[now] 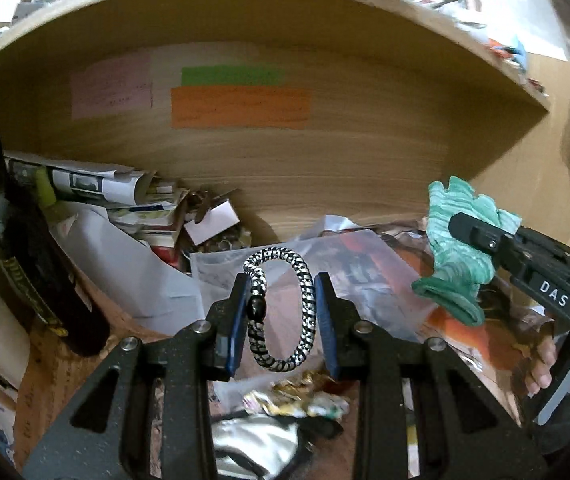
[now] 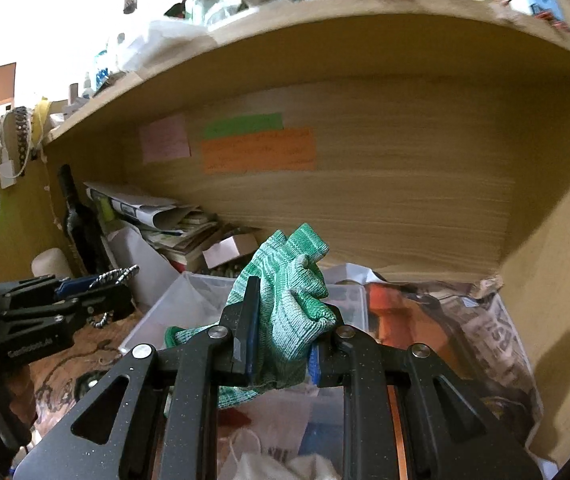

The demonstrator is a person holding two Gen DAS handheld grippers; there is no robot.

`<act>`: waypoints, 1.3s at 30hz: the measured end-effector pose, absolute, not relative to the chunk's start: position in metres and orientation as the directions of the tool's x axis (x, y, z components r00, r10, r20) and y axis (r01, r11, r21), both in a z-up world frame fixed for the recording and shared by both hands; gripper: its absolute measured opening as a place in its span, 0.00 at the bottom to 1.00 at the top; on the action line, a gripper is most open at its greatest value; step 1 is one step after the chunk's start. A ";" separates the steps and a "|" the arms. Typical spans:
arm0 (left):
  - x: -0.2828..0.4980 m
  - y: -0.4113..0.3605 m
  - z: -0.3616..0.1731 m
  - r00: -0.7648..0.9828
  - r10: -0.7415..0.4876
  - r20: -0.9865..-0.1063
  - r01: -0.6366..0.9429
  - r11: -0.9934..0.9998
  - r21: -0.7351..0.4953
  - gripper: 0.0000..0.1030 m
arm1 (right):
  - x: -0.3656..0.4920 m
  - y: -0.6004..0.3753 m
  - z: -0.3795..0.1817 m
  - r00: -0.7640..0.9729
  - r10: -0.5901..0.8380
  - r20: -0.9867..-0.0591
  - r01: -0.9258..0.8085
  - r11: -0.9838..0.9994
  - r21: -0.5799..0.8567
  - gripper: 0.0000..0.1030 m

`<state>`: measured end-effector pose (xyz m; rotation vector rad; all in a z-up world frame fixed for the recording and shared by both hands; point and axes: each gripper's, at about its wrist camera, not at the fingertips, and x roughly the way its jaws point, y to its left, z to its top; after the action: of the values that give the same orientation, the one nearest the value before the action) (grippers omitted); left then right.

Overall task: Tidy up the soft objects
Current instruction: 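Drop the glove into the clear box with the right tool while the left tool drops the bracelet in, then move the right tool to the white drawstring bag while the left tool reaches the black-trimmed mask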

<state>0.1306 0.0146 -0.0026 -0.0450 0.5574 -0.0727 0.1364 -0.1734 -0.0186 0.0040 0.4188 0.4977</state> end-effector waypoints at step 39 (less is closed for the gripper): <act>0.173 0.040 -0.015 0.783 -0.078 -0.617 0.075 0.997 -0.031 0.78 | 0.174 -0.135 -0.034 0.739 0.370 -0.563 -0.471 0.882 -0.038 0.74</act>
<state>0.1731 0.0403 -0.0152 -0.0045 0.6664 -0.0828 0.1741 -0.1348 -0.0341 -0.1828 0.5773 0.4640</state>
